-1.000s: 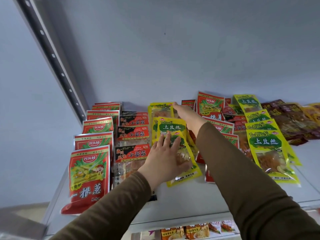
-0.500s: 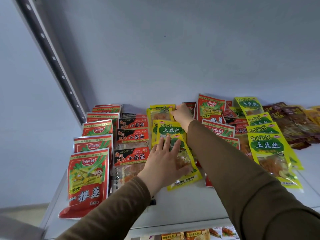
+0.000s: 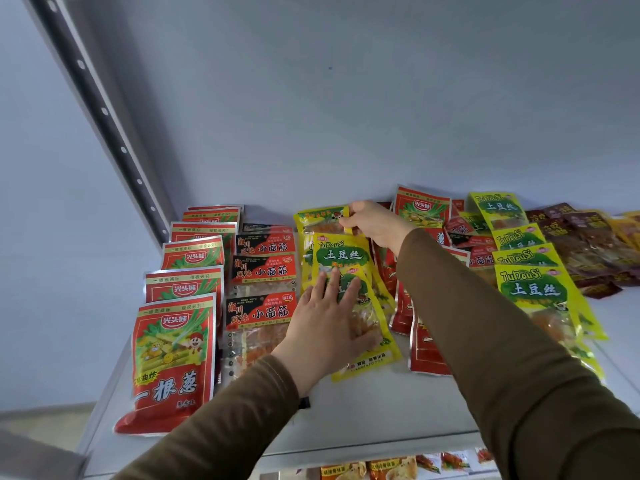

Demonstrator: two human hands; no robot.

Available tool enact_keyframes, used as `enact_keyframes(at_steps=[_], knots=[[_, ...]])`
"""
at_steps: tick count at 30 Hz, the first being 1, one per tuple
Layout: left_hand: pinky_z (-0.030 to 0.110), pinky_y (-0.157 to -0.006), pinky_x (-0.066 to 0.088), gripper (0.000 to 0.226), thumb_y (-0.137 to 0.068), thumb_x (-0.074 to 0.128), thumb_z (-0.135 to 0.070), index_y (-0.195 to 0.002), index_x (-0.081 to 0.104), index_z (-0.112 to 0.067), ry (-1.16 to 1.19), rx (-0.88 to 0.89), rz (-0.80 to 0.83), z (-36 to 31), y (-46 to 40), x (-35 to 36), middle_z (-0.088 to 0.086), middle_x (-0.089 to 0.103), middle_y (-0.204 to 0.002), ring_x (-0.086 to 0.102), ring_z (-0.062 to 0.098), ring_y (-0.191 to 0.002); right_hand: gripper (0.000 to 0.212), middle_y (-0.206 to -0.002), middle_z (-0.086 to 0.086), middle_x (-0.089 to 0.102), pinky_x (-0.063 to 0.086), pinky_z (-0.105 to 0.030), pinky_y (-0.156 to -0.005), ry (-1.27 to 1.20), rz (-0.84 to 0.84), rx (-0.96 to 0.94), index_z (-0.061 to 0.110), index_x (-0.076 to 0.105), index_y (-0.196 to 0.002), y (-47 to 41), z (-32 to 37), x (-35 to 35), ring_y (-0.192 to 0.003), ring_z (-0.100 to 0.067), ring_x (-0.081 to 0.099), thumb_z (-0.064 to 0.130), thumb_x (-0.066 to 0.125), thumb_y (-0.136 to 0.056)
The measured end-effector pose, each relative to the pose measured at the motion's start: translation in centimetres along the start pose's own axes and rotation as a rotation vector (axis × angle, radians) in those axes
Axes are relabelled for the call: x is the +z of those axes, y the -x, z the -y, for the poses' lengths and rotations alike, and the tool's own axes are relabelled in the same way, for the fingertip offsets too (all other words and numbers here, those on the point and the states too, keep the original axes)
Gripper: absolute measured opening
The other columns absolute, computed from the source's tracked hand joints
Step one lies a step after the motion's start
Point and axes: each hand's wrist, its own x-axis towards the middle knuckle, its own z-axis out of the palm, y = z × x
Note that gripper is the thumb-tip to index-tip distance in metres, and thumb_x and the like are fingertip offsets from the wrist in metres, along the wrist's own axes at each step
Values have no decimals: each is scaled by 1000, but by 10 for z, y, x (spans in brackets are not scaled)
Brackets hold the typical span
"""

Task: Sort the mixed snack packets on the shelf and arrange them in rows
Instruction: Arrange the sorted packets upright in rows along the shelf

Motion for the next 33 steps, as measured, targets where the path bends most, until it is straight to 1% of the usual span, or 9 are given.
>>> enact_keyframes(at_steps=[2, 5, 7, 10, 14, 19, 23, 26, 33], knots=[[49, -126, 2, 98, -90, 34, -83, -163, -7, -32, -4, 2, -4, 0, 0, 0, 9, -13, -172, -11, 33, -158, 22, -109, -12, 64, 44, -35, -88, -3, 38, -13, 4, 63, -117, 2, 0, -4, -107, -29, 56, 1, 64, -95], [50, -126, 3, 97, -91, 34, -83, -163, -6, -32, -13, 11, -7, 0, -1, 1, 9, -13, -172, -10, 33, -158, 62, -137, -16, 57, 47, -41, -104, 16, 64, -24, 11, 46, -147, 6, 3, -4, -125, -32, 54, -11, 60, -90], [50, -126, 3, 97, -90, 34, -83, -163, -5, -32, -15, 16, -13, 0, -1, 1, 10, -12, -172, -9, 34, -158, 66, -133, -15, 57, 51, -40, -94, -14, 56, -21, 14, 46, -145, 6, 3, -4, -117, -29, 56, -12, 56, -86], [50, -126, 4, 98, -89, 33, -84, -163, -5, -32, -18, 18, -10, 0, -2, 2, 10, -11, -172, -8, 34, -158, 33, -125, -9, 60, 41, -38, -93, -142, 24, -24, 14, 60, -118, 4, 5, -2, -114, -26, 52, 9, 65, -85], [50, -126, 5, 98, -89, 33, -84, -163, -5, -32, -13, 13, -4, 1, -3, 2, 9, -12, -172, -9, 33, -158, 67, -149, -5, 53, 35, -48, -116, -165, -29, -50, 15, 51, -145, 0, 1, 5, -135, -24, 48, 28, 80, -86], [50, -126, 5, 97, -91, 35, -83, -164, -4, -32, -16, 20, -1, 1, -2, 1, 10, -11, -172, -9, 34, -158, 57, -141, -12, 59, 42, -38, -111, 6, -90, -126, 4, 53, -141, -7, -4, 17, -129, -27, 55, 10, 75, -89], [50, -126, 6, 96, -92, 35, -82, -164, -2, -31, -18, 23, -5, 0, -2, 0, 10, -10, -172, -8, 35, -158, 53, -135, -8, 63, 42, -29, -90, 335, -183, -265, 10, 59, -136, -4, -4, 26, -123, -26, 59, 29, 76, -90], [50, -127, 6, 97, -91, 35, -82, -164, -2, -30, -20, 23, -1, 0, -2, -1, 11, -9, -172, -7, 35, -158, 40, -108, -7, 72, 46, -32, -75, 457, -222, -278, 11, 70, -113, -4, -6, 27, -99, -26, 67, 41, 76, -87], [51, -126, 10, 98, -91, 30, -84, -164, -3, -28, -29, -17, -10, -1, -3, 3, 14, -8, -172, -4, 37, -158, 13, -76, 1, 56, 39, -30, -65, 207, -253, -146, 11, 63, -100, -8, 4, 4, -73, -17, 53, 23, 66, -97]])
